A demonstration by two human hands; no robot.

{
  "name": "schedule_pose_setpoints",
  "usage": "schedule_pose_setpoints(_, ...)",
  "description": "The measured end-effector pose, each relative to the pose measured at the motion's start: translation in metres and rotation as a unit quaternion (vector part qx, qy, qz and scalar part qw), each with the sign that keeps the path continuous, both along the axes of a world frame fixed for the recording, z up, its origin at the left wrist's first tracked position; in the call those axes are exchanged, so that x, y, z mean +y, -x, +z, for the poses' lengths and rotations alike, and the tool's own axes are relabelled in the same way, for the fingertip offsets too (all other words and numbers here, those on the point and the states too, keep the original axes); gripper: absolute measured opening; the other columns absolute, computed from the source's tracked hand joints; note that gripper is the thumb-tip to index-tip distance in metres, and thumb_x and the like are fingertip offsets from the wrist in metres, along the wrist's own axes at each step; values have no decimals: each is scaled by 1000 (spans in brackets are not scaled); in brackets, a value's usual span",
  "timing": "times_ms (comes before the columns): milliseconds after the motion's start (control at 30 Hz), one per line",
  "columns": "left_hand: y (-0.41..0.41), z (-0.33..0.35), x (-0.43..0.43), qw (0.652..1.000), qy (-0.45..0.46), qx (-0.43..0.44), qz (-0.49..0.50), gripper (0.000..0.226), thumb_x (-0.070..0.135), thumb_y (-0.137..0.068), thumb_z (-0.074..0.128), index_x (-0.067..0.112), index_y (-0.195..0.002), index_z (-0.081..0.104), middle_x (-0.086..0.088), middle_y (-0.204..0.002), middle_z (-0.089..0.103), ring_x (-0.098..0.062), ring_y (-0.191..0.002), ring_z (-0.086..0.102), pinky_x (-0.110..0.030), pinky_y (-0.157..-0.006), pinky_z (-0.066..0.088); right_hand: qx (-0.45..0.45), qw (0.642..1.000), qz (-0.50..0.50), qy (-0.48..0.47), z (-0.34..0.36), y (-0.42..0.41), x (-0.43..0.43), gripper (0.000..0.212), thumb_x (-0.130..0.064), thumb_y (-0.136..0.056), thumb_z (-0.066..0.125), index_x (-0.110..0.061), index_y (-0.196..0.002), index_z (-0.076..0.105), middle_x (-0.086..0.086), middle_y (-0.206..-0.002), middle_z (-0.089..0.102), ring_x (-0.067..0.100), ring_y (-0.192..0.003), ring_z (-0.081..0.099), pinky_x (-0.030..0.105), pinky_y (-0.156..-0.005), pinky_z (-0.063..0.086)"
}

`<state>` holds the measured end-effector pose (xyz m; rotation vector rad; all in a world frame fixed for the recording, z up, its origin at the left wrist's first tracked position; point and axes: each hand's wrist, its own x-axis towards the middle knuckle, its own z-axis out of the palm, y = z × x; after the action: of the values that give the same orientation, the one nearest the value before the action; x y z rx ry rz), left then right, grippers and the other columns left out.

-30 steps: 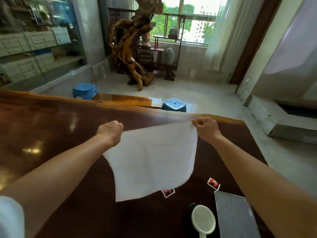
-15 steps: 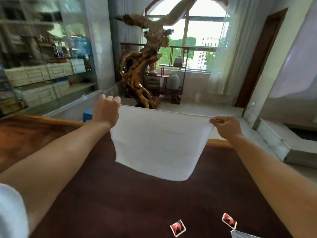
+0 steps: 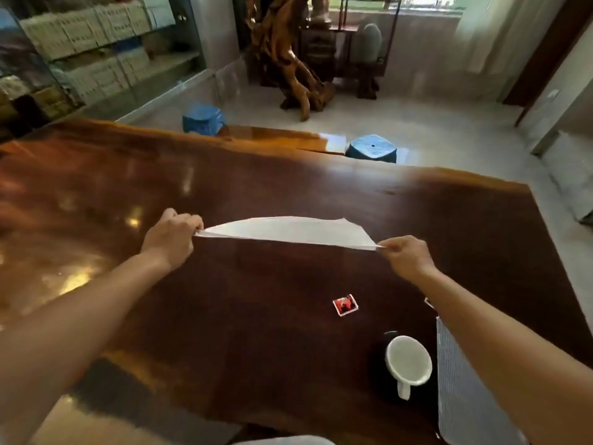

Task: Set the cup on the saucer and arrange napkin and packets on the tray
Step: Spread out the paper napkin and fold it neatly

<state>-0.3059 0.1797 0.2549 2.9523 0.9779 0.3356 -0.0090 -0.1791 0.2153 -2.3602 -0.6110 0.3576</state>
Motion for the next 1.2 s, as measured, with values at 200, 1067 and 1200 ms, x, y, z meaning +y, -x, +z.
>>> schedule_pose_setpoints(200, 65, -96, -53, 984, 93, 148, 32, 26, 2, -93, 48, 19, -98, 67, -1, -99, 69, -25, -97, 52, -43, -76, 52, 114, 988, 18, 99, -89, 56, -45, 9, -26, -89, 73, -23, -92, 81, -2, -93, 77, 14, -84, 68, 27, -78, 52)
schedule_pose_setpoints(1067, -12, -231, 38, 874, 380, 7, 303, 11, 31, -96, 62, 21, -93, 59, 0, -91, 64, -20, -82, 61, -35, -65, 50, 153, 973, -122, 124, -177, -16, 70, 21, -34, -100, 53, -19, -98, 68, -10, -80, 62, 15, -84, 60, 35, -74, 48)
schedule_pose_setpoints(1200, -25, -262, 52, 858, 395, 8, 327, 9, 29, -99, 56, 20, -97, 58, -3, -95, 65, -25, -86, 63, -39, -70, 52, 153, 970, -138, 125, -207, -30, 97, 29, -33, -103, 44, -14, -89, 61, 1, -83, 64, 18, -78, 60, 39, -70, 49)
